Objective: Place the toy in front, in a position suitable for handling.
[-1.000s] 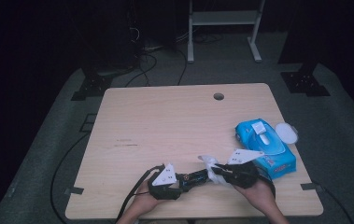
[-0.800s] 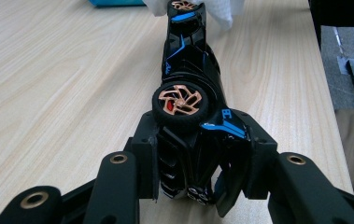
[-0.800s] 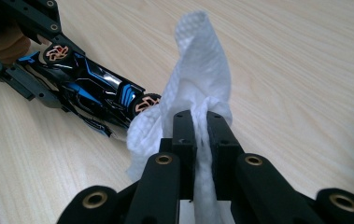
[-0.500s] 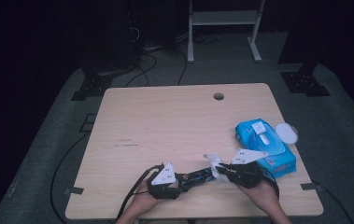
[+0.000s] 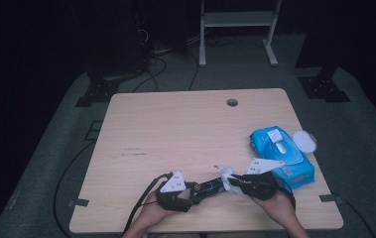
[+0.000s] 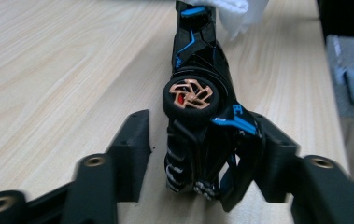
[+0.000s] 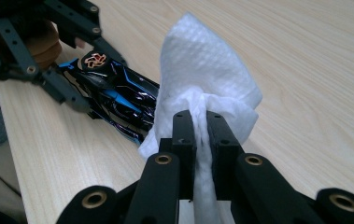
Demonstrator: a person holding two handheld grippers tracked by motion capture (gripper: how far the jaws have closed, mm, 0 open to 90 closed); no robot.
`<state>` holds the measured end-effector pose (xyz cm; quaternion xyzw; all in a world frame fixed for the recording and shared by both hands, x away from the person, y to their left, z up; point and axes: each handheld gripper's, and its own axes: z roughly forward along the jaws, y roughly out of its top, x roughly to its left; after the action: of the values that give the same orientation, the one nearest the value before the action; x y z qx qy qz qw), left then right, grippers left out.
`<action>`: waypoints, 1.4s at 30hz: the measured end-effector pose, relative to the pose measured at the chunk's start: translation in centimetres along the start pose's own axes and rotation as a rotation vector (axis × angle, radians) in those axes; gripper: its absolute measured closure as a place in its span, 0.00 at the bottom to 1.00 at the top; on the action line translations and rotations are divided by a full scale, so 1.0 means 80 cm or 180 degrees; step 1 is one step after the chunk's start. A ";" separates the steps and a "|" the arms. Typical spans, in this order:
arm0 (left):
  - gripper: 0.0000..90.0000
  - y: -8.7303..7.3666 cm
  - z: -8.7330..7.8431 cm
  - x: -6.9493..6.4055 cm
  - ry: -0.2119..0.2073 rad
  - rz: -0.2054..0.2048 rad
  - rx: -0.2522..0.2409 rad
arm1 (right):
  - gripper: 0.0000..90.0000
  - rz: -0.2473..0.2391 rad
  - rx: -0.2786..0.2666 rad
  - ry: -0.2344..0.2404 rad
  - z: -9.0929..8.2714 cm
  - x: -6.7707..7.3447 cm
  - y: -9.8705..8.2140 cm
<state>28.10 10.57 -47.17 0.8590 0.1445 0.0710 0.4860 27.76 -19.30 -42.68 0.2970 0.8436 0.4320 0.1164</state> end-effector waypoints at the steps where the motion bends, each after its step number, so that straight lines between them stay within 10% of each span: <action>1: 0.59 0.000 0.000 0.000 -0.0013 -0.0002 -0.0004 | 0.92 -0.0006 0.0004 -0.0001 0.000 0.000 0.000; 12: 0.64 0.003 0.004 -0.002 0.0033 0.0082 -0.0018 | 0.92 -0.0233 -0.0010 0.0349 0.040 0.040 0.027; 15: 0.64 0.002 0.003 -0.001 0.0036 0.0086 -0.0026 | 0.93 -0.0325 0.0026 0.0294 0.041 0.043 0.031; 21: 0.64 0.004 0.005 -0.003 0.0036 0.0114 -0.0014 | 0.93 0.0021 -0.0079 0.0069 0.019 0.009 0.018; 30: 0.64 0.006 0.009 -0.008 -0.0036 0.0133 -0.0007 | 0.93 -0.0200 -0.0079 0.0337 0.046 0.054 0.031; 37: 0.64 0.007 0.010 -0.008 -0.0049 0.0169 -0.0005 | 0.93 0.0050 -0.0092 0.0122 0.029 0.021 0.020; 42: 0.64 0.009 0.012 -0.010 -0.0061 0.0157 0.0017 | 0.94 -0.0052 -0.0142 0.0175 0.040 0.044 0.024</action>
<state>27.70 9.18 -47.06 0.8643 0.1187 0.0744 0.4831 27.16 -14.18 -42.83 0.2755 0.8390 0.4577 0.1033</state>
